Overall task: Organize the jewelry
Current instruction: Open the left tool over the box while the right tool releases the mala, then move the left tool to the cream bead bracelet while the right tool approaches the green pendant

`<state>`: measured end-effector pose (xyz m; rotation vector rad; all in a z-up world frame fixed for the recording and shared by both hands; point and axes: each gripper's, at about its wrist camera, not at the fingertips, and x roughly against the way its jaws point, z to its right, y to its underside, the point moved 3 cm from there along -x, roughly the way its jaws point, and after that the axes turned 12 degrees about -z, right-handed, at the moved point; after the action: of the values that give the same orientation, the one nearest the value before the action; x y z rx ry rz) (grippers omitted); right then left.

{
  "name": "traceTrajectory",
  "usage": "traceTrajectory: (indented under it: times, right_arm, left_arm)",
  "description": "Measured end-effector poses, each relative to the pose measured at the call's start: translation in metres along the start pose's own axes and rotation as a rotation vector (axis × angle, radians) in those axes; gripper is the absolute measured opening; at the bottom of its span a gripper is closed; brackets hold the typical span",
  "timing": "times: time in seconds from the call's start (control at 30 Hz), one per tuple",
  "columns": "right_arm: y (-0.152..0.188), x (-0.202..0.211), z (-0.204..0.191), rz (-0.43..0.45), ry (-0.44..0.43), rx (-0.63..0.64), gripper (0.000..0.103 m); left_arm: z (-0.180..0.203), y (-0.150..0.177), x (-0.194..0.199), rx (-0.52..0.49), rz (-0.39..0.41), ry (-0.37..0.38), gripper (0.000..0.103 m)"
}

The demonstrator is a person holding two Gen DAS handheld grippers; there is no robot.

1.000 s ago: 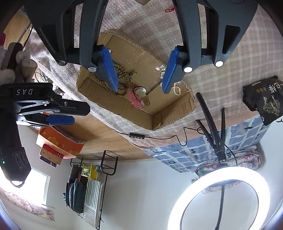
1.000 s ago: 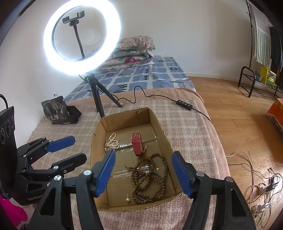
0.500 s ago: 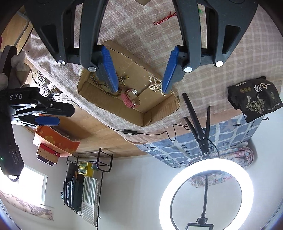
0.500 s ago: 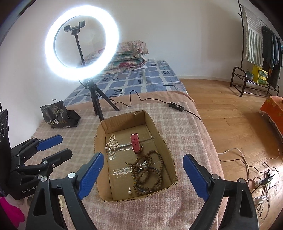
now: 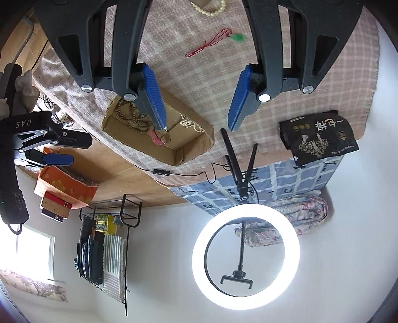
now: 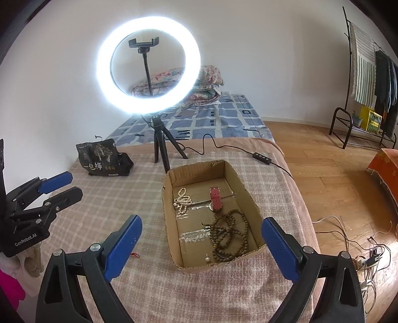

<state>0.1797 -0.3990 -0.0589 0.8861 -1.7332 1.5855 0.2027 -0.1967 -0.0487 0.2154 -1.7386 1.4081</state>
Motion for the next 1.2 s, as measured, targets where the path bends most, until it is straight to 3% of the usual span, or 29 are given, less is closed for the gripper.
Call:
traceTrajectory:
  times: [0.3,0.53,0.8,1.1,1.2]
  right_arm:
    - [0.007,0.008,-0.032,0.019,-0.034,0.023,0.098]
    - [0.016,-0.001,-0.053,-0.001,-0.074,0.048,0.098]
    - [0.043,-0.026,-0.090,-0.074,-0.147,0.138,0.096]
    - [0.059,-0.075,-0.121,-0.183,-0.216,0.221,0.077]
    - [0.056,-0.090,-0.133,-0.212,-0.250,0.256,0.072]
  left_arm:
    - [-0.030,0.020,0.041,0.008,0.032,-0.067,0.053]
    - [-0.060,0.039,0.046,0.037,0.014,-0.077,0.053]
    - [-0.107,0.080,0.019,0.101,-0.092,-0.052,0.053]
    - [-0.109,0.144,-0.011,0.131,-0.229,0.049,0.053]
    - [-0.100,0.160,-0.022,0.135,-0.286,0.091,0.040]
